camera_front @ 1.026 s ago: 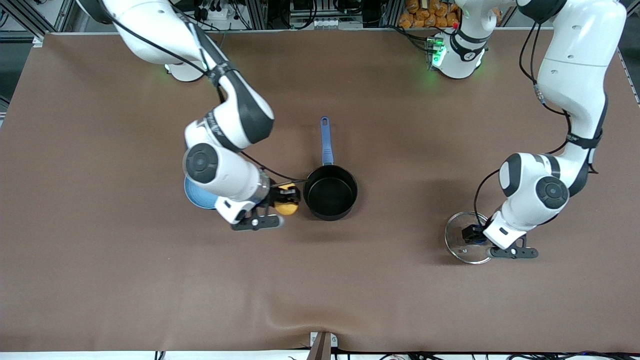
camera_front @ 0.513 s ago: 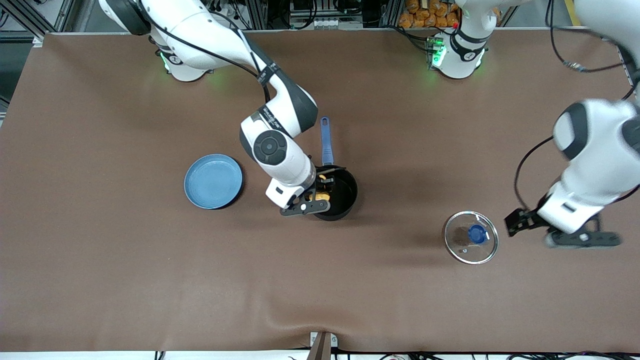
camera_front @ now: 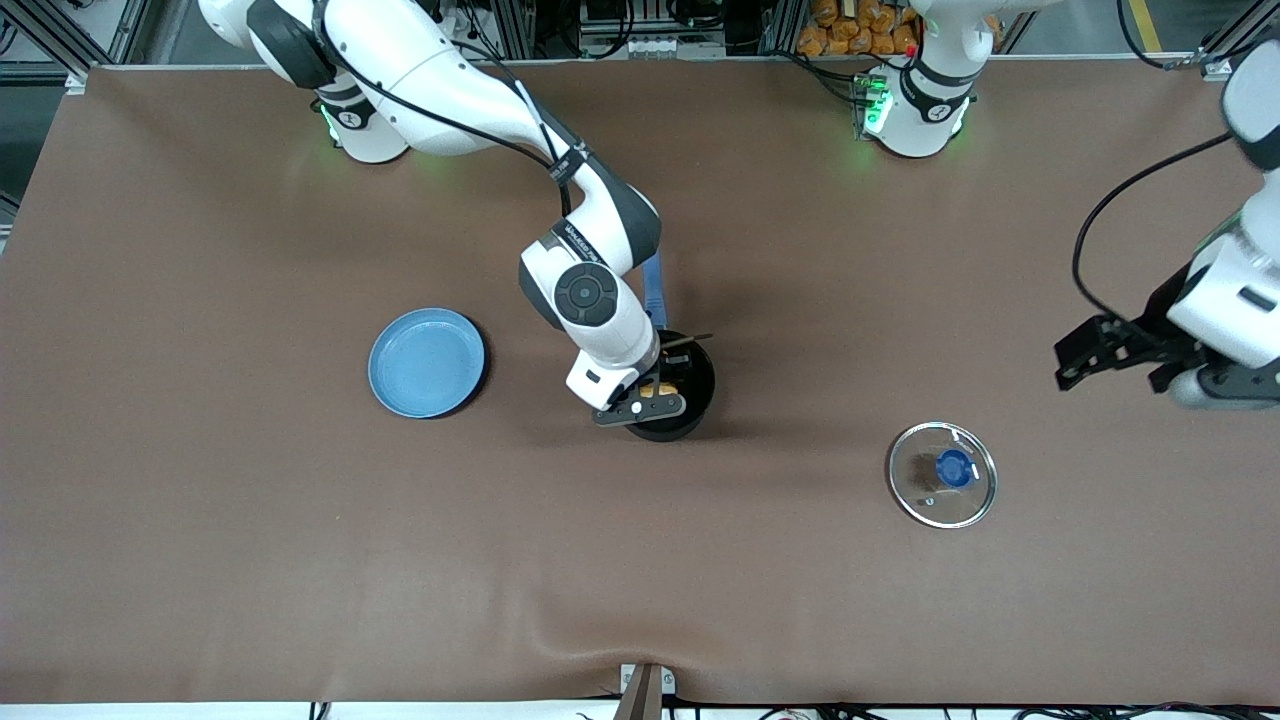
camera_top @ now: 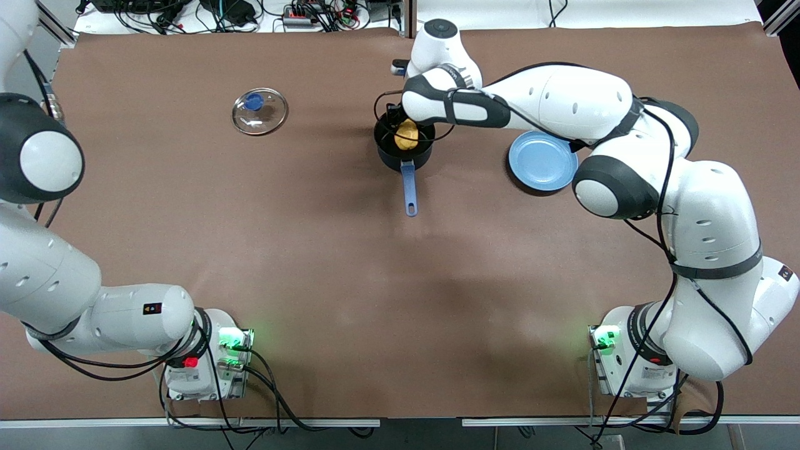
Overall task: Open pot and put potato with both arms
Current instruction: 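Carry the potato over the black pot with the right gripper, then open the right gripper to drop the potato into the pot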
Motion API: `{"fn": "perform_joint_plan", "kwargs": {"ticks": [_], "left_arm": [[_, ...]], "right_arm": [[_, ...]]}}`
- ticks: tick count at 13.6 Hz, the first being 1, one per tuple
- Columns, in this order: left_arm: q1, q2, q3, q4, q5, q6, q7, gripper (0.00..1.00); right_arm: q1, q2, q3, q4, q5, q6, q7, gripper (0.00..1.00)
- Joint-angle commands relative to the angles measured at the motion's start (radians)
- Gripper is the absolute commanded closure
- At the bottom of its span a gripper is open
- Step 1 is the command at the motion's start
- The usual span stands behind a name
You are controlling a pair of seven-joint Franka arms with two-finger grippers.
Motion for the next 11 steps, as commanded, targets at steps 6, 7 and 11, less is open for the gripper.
{"fn": "perform_joint_plan", "kwargs": {"ticks": [6, 7, 11], "left_arm": [[-0.046, -0.151, 0.063, -0.063, -0.049, -0.209, -0.057, 0.00], [-0.058, -0.169, 0.095, -0.090, -0.074, -0.215, -0.046, 0.00], [-0.132, -0.241, 0.179, -0.198, -0.085, -0.197, -0.046, 0.00]], "right_arm": [[0.014, 0.027, -0.016, 0.094, -0.063, -0.081, 0.082, 0.00], [0.013, 0.025, -0.016, 0.152, -0.064, -0.153, 0.083, 0.00], [-0.052, -0.027, -0.006, 0.217, -0.057, -0.293, 0.080, 0.00]]}}
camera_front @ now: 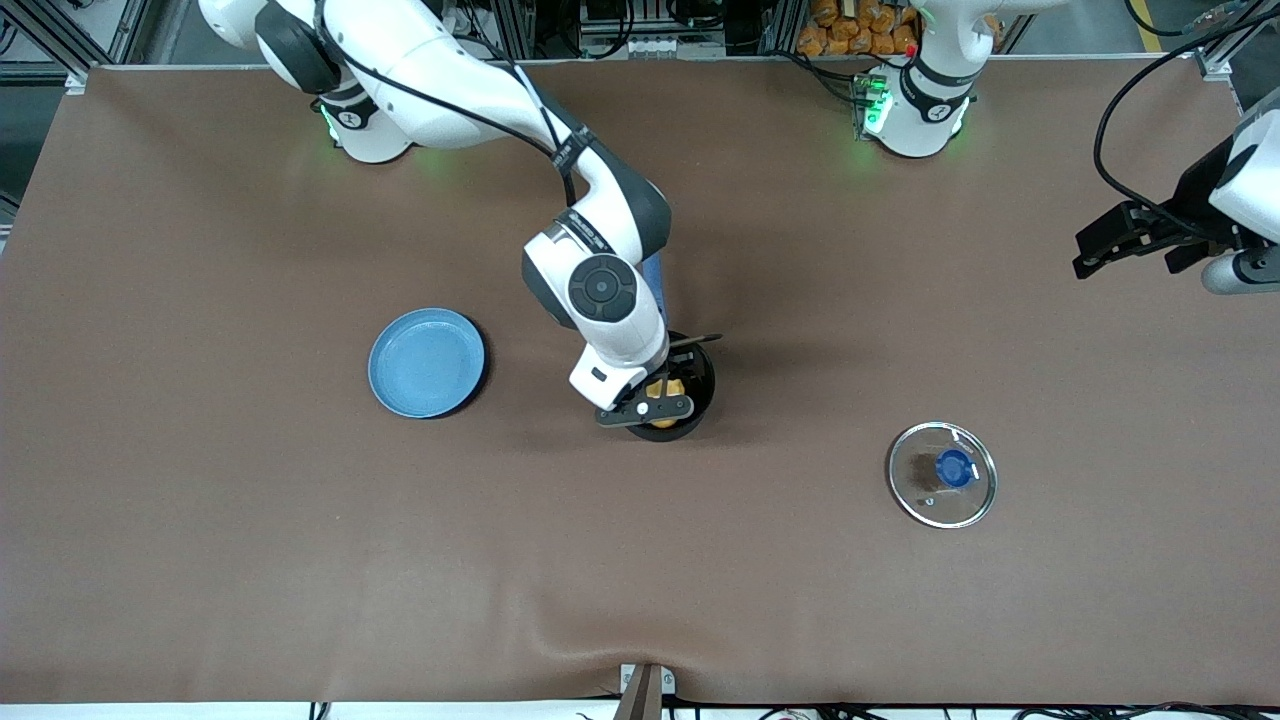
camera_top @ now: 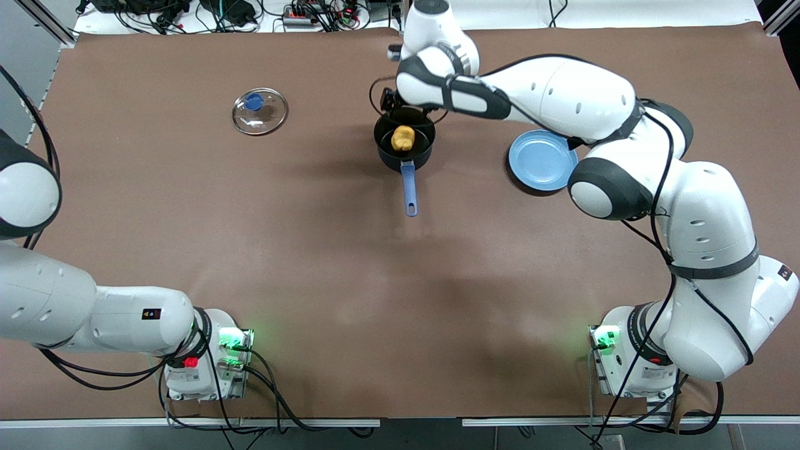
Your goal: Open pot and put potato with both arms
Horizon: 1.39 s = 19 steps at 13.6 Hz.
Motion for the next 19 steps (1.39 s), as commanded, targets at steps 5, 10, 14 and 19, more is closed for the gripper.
{"fn": "perform_joint_plan", "kwargs": {"ticks": [5, 10, 14, 19], "left_arm": [[-0.020, -0.058, 0.017, -0.064, -0.018, -0.007, 0.013, 0.00], [-0.017, -0.055, 0.017, -0.067, -0.018, -0.008, 0.015, 0.00], [-0.019, -0.058, 0.016, -0.070, -0.018, -0.022, 0.041, 0.00], [-0.009, -0.083, 0.016, -0.118, -0.018, -0.012, 0.044, 0.00]], "right_arm": [[-0.259, -0.163, 0.004, 0.025, -0.022, -0.332, -0.042, 0.00], [-0.520, -0.282, 0.015, 0.025, -0.011, -0.532, -0.289, 0.00], [-0.588, -0.406, -0.013, 0.021, -0.069, -0.604, -0.304, 0.00], [-0.634, -0.710, -0.016, -0.261, -0.133, -0.579, -0.301, 0.00]]}}
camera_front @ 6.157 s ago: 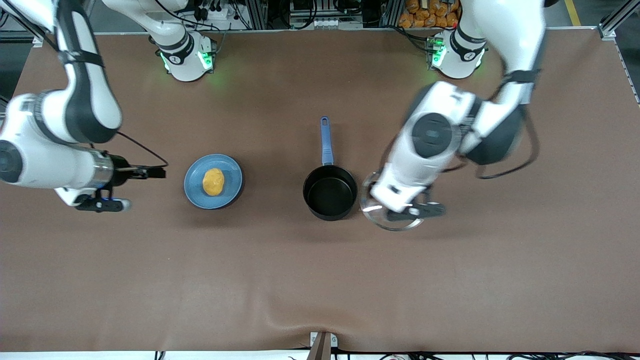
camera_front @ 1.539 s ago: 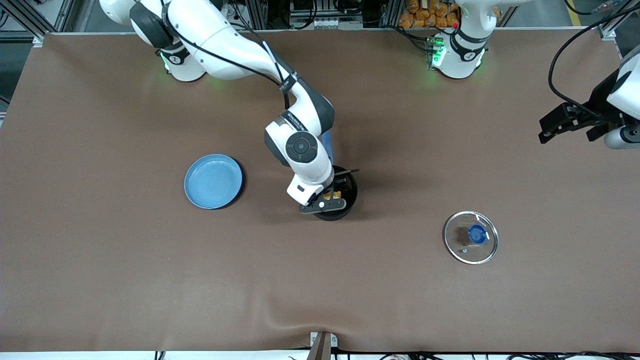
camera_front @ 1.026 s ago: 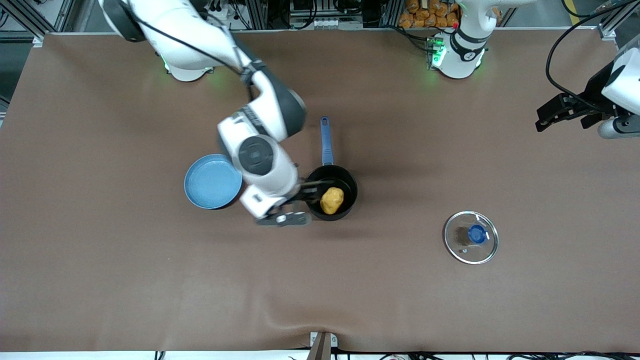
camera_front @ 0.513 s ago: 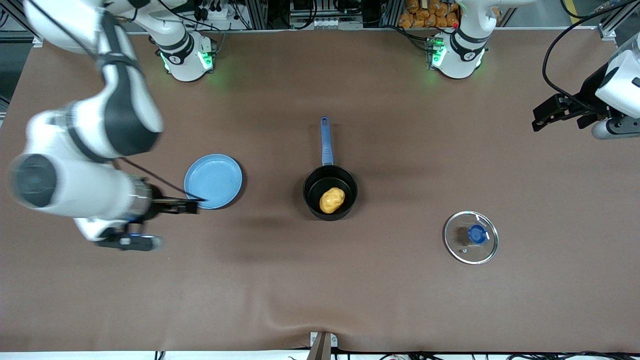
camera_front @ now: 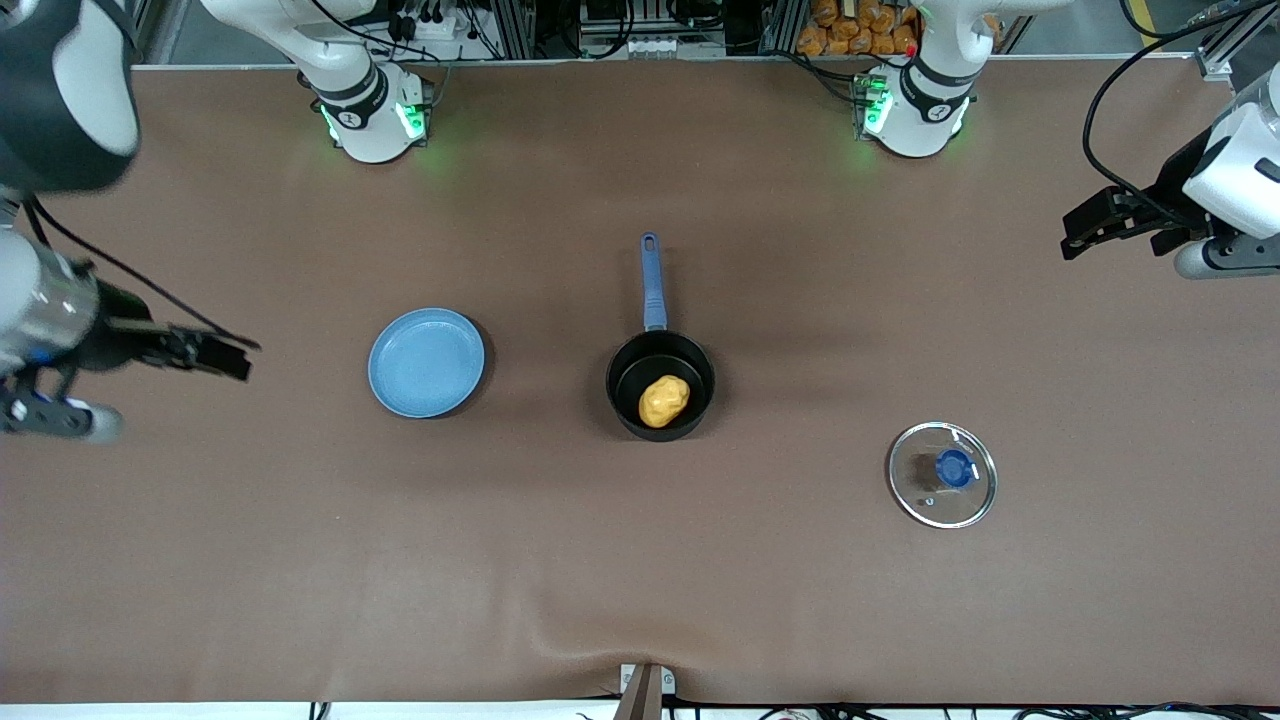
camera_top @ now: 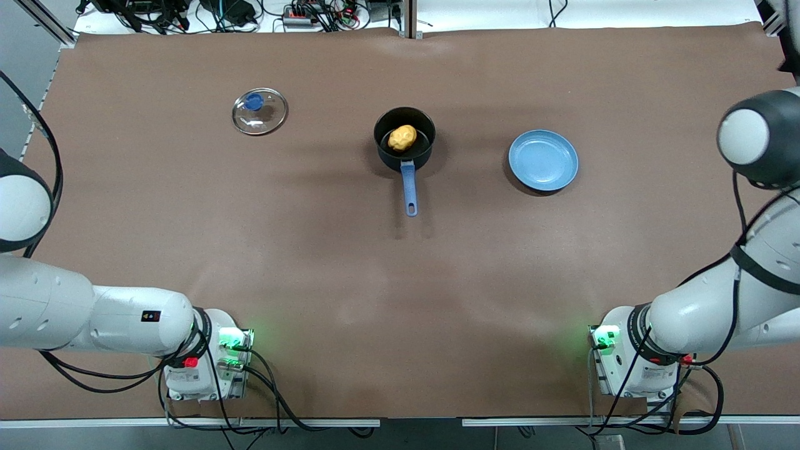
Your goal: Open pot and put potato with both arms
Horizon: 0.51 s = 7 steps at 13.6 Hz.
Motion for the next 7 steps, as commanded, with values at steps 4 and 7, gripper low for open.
{"fn": "perform_joint_plan", "kwargs": {"ticks": [4, 7], "left_arm": [[0.003, -0.070, 0.004, -0.093, -0.018, 0.049, 0.020, 0.00], [0.002, -0.067, 0.004, -0.091, -0.018, 0.050, 0.019, 0.00]], "right_arm": [[-0.040, -0.390, 0.009, -0.434, -0.023, 0.070, -0.039, 0.00], [-0.047, -0.383, 0.007, -0.429, -0.054, 0.036, -0.119, 0.00]]}}
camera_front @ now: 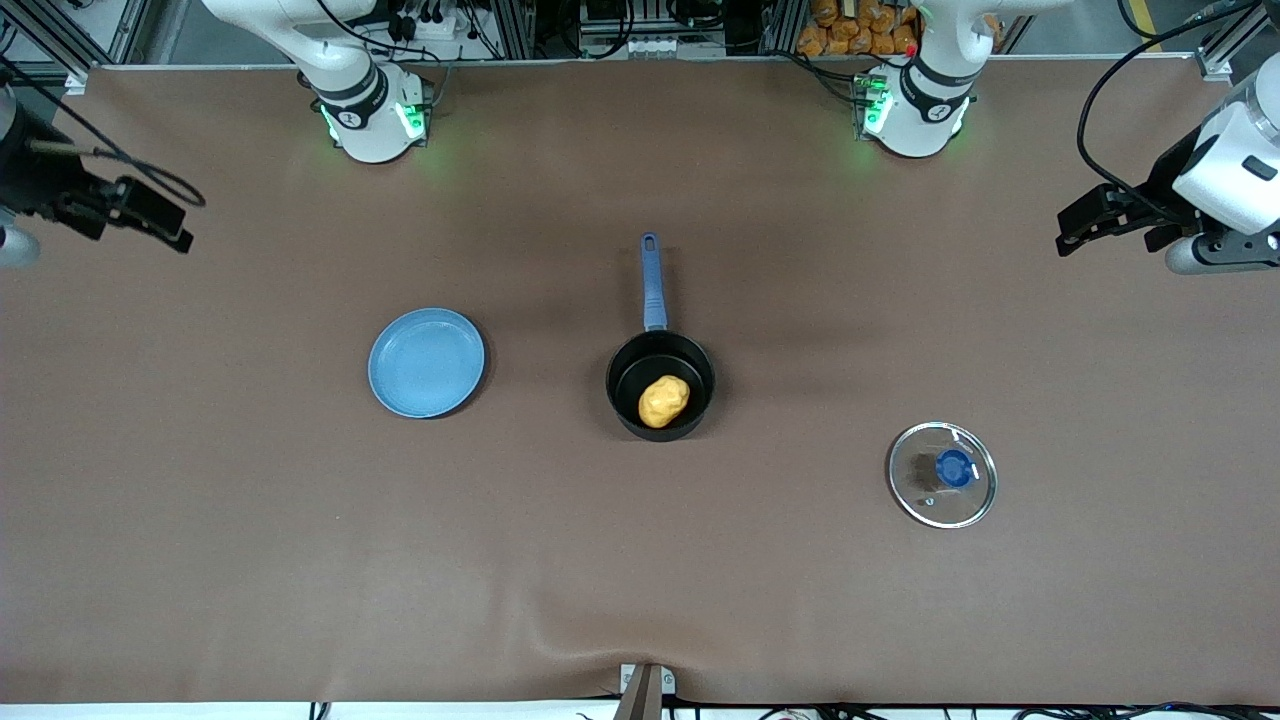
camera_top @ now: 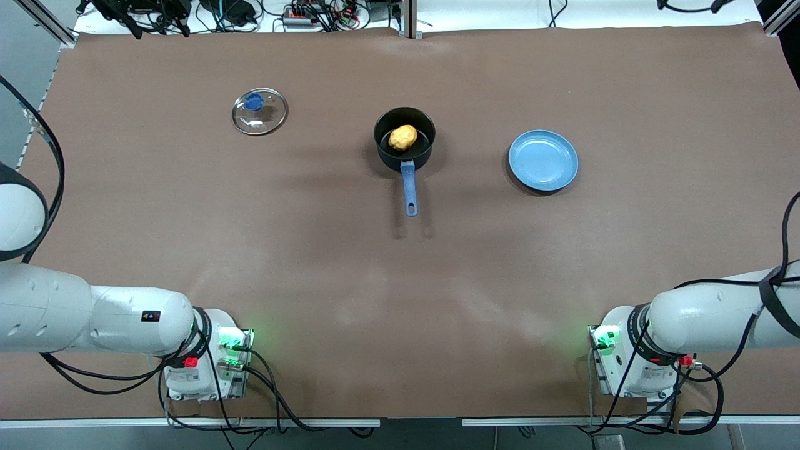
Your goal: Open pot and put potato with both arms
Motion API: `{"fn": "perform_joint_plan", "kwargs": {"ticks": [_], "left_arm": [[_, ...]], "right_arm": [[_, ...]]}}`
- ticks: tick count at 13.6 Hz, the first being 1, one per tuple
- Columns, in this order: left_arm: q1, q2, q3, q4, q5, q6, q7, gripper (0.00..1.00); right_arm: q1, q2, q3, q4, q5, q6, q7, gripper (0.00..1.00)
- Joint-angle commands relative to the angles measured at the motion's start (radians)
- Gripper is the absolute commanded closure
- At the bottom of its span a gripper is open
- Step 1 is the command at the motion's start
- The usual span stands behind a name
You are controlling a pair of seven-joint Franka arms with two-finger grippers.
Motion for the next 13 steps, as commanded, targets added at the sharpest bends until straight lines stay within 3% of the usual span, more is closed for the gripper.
{"fn": "perform_joint_plan", "kwargs": {"ticks": [1, 4, 8, 13], "left_arm": [[0.002, -0.027, 0.003, -0.024, -0.018, 0.017, 0.019, 0.00], [-0.001, -0.018, 0.003, -0.012, -0.013, 0.017, 0.020, 0.00], [-0.006, 0.005, 0.003, 0.023, -0.009, 0.010, 0.016, 0.00], [-0.009, 0.005, 0.003, 0.023, -0.007, 0.010, 0.011, 0.00]], "right_arm": [[-0.017, -0.009, 0.010, -0.038, -0.033, 0.012, -0.041, 0.00], [-0.031, 0.014, 0.007, -0.002, -0.042, 0.012, -0.046, 0.00], [-0.146, 0.023, 0.007, -0.001, -0.025, 0.018, -0.181, 0.00], [-0.136, 0.023, 0.013, -0.001, 0.007, 0.021, -0.176, 0.00]]}}
